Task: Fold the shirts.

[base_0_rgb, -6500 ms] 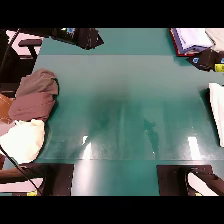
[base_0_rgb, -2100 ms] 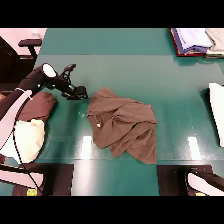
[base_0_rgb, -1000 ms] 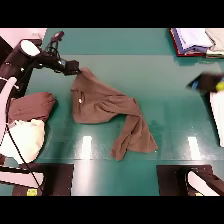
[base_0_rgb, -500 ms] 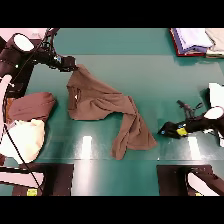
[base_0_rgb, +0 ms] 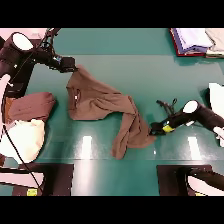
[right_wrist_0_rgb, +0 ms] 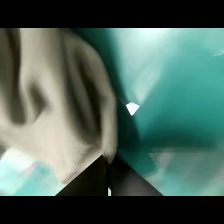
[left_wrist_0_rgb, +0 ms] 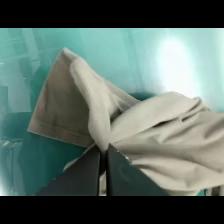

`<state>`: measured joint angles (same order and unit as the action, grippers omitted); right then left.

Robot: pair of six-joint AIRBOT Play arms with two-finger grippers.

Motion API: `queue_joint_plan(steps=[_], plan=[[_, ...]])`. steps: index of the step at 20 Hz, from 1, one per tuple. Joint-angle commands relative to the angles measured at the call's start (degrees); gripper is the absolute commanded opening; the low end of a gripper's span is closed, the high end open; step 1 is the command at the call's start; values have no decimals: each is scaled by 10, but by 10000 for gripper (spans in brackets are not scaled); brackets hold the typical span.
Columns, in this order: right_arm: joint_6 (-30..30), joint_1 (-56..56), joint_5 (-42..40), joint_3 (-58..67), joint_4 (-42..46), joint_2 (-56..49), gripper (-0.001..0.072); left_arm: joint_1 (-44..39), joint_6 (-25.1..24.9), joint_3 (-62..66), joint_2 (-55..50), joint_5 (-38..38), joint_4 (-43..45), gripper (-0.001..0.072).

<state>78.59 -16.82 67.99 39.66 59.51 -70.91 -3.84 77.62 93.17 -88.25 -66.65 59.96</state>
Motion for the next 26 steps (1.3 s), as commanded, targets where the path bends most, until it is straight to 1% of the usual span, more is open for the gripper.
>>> queue_joint_plan(steps=[1,3,6,10,12,15,18,19,21,23,24,26], plan=[[41,16,12,91,84,35,15,1,-1,20,27,-14,11,28],[45,67,24,177,125,88,15,1,-1,55,66,-7,23,28],[45,165,25,331,125,157,15,1,0,129,134,7,29,28],[43,256,29,527,125,209,14,1,-1,232,227,42,29,28],[42,280,29,602,125,227,14,1,0,249,279,78,28,28],[42,304,29,680,125,243,15,1,0,249,352,136,28,27],[42,326,32,753,125,233,14,1,-1,249,405,194,31,27],[42,334,41,784,125,219,14,1,0,253,411,199,38,26],[42,340,60,832,125,189,13,1,0,255,411,191,62,26],[42,340,78,849,118,155,13,1,17,254,389,149,92,27],[42,336,77,835,107,140,13,1,25,254,370,119,102,27],[42,308,73,779,111,114,13,1,31,241,320,51,111,27]])
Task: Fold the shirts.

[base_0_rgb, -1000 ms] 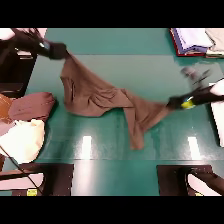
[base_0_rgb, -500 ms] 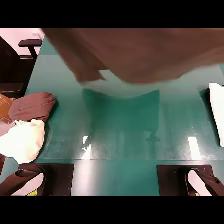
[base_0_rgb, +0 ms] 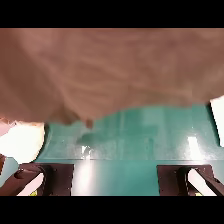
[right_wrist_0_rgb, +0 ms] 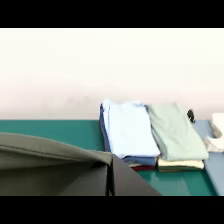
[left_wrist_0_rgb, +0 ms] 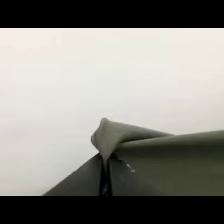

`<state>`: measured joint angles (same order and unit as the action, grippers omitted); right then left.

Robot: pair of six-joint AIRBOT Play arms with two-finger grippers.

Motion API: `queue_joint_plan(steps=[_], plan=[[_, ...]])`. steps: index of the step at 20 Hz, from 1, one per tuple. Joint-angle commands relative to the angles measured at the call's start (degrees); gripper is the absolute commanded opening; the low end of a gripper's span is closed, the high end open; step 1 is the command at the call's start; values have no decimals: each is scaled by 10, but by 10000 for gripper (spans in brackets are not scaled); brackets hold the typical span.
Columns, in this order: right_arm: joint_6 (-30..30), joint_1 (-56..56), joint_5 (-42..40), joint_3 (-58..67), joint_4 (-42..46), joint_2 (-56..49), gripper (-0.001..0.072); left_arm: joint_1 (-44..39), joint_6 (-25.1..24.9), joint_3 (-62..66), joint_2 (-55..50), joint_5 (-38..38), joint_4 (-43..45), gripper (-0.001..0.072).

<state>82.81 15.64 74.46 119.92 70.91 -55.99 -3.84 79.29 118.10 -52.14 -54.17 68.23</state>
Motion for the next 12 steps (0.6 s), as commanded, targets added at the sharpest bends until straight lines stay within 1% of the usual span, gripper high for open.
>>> queue_joint_plan(steps=[1,4,6,8,10,12], plan=[[0,-34,11,-55,-2,-54,13,1,18,-28,-67,-98,29,27],[0,-84,19,-121,-2,-139,13,1,18,-110,-166,-175,29,28],[0,-108,19,-154,-2,-205,13,1,18,-168,-238,-194,29,28],[0,-129,19,-168,6,-275,13,1,17,-210,-308,-177,29,29],[0,-151,4,-167,29,-337,14,1,17,-217,-372,-153,32,29],[0,-162,-24,-167,26,-378,15,1,17,-217,-412,-114,34,41]])
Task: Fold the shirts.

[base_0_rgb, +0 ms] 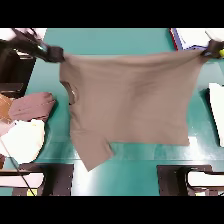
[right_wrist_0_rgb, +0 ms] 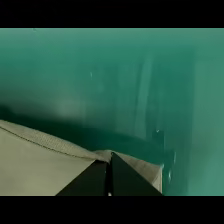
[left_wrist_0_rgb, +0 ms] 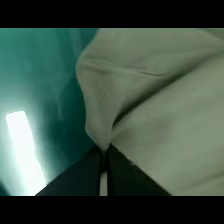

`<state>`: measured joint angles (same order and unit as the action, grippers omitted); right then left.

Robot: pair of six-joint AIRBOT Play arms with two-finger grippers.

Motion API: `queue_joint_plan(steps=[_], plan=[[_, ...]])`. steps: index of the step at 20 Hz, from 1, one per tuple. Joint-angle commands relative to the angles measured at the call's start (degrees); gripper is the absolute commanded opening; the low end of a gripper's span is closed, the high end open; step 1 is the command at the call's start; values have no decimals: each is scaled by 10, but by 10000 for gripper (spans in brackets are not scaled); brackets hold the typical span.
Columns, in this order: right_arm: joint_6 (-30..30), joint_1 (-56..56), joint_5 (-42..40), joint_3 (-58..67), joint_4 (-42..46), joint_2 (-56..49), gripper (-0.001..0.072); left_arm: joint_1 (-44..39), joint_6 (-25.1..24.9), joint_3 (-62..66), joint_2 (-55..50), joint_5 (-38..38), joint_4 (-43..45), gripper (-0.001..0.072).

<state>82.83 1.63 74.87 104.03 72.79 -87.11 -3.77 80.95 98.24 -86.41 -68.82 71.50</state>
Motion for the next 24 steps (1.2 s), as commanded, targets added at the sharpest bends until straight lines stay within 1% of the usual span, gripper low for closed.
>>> queue_joint_plan(steps=[1,2,3,4,5,6,9,10,12,14,16,17,19,21,24], plan=[[0,-25,-38,-8,7,-80,15,0,1,-18,-78,50,1,302],[0,-26,-47,-8,5,-90,32,0,13,-18,-82,67,2,586],[0,-25,-50,-8,0,-95,203,2,17,-17,-82,77,1,602],[0,-22,-51,-8,-5,-96,360,8,18,-11,-81,73,1,602],[0,-15,-47,-8,-23,-93,368,19,18,-3,-78,57,1,602],[-2,-4,-34,-9,-44,-87,366,31,18,11,-77,26,1,602],[-37,35,46,-16,-105,-62,364,77,15,18,-66,-107,0,602],[-44,46,59,-37,-120,-45,364,87,16,2,-57,-130,-1,602],[-53,64,63,-111,-134,5,364,93,16,-82,-13,-117,-3,602],[-57,73,57,-201,-134,64,364,91,16,-208,53,-75,-9,602],[-64,77,54,-285,-133,121,364,91,16,-350,124,-22,-33,602],[-64,77,49,-318,-134,144,364,91,15,-419,160,2,-41,602],[-64,74,45,-366,-134,184,364,91,11,-524,211,26,-69,602],[-64,74,36,-395,-142,212,364,91,7,-595,240,46,-96,602],[-64,77,24,-415,-167,238,364,91,-40,-653,242,63,-170,602]])
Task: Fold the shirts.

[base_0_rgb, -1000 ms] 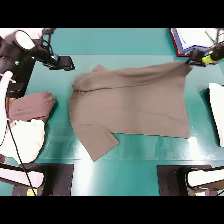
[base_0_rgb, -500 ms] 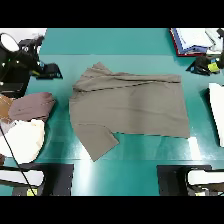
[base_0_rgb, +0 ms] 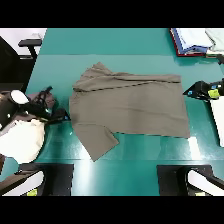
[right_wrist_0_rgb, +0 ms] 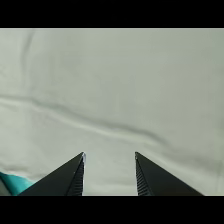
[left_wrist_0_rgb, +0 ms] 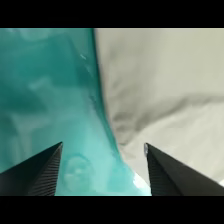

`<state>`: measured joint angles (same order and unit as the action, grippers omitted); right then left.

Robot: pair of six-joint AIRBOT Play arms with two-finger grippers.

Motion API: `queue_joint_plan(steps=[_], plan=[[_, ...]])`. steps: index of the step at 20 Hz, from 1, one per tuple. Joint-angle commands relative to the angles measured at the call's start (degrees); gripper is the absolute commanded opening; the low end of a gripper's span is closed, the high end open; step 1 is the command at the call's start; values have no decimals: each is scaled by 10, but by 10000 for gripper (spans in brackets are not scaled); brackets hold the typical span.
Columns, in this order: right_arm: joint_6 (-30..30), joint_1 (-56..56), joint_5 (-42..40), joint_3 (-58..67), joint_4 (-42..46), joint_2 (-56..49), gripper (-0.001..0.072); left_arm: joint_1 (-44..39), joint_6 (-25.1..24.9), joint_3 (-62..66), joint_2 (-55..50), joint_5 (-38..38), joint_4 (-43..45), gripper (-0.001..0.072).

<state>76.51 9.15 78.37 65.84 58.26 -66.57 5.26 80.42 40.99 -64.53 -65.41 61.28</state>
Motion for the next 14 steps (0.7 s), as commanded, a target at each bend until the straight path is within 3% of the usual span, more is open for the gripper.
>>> queue_joint_plan(steps=[1,5,9,11,12,14], plan=[[-1,2,-15,-38,-30,38,364,1,-46,-93,23,40,-90,602],[-1,-1,-17,-38,-34,39,364,-5,-72,-113,23,102,-155,601],[-1,-1,-13,-38,-47,39,364,-93,-60,-112,23,153,-154,593],[-1,10,9,-38,-40,39,364,-100,-44,-104,23,153,-154,96],[-1,25,24,-38,-38,39,364,-99,-43,-92,23,151,-146,26],[1,68,44,-62,-9,52,364,-97,-44,-60,23,128,-131,28]])
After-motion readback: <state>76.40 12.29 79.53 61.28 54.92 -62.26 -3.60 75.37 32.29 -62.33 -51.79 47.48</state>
